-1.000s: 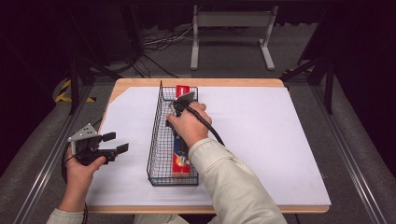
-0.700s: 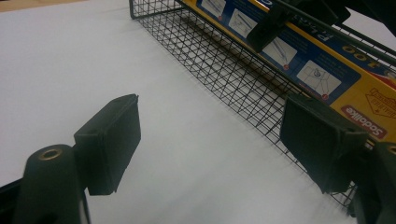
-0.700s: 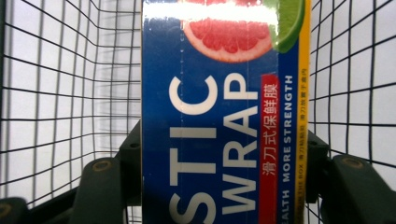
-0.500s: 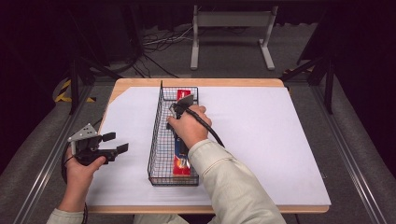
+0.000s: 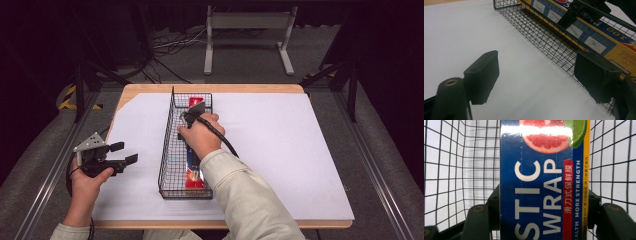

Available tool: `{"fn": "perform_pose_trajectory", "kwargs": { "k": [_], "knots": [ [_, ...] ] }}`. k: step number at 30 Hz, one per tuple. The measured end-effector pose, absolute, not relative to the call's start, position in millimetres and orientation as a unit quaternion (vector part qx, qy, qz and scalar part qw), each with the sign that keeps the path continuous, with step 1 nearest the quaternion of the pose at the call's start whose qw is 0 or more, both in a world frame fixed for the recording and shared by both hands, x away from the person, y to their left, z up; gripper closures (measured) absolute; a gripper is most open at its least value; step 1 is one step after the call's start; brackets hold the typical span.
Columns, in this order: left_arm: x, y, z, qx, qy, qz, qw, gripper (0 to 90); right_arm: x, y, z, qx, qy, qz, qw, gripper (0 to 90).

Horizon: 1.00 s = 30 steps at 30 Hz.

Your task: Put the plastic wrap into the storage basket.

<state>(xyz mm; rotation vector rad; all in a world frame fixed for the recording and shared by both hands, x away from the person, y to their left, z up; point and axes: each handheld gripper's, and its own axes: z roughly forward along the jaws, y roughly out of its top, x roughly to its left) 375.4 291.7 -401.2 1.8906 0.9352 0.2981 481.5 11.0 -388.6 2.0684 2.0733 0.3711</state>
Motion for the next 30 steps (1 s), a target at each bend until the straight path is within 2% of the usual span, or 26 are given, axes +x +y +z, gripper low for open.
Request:
{"fn": "perform_pose_trajectory", "kwargs": {
  "k": [13, 30],
  "knots": [
    [376.0, 292.7, -401.5, 0.776, 0.385, 0.123, 0.485, 21.2, 481.8, 15.1, -390.6, 0.698, 0.699, 0.12, 0.092, 37.9],
    [376.9, 291.0, -401.5, 0.777, 0.384, 0.121, 0.484, 21.2, 476.3, 12.0, -357.4, 0.679, 0.708, 0.159, 0.111, 34.9]
  ]
}}
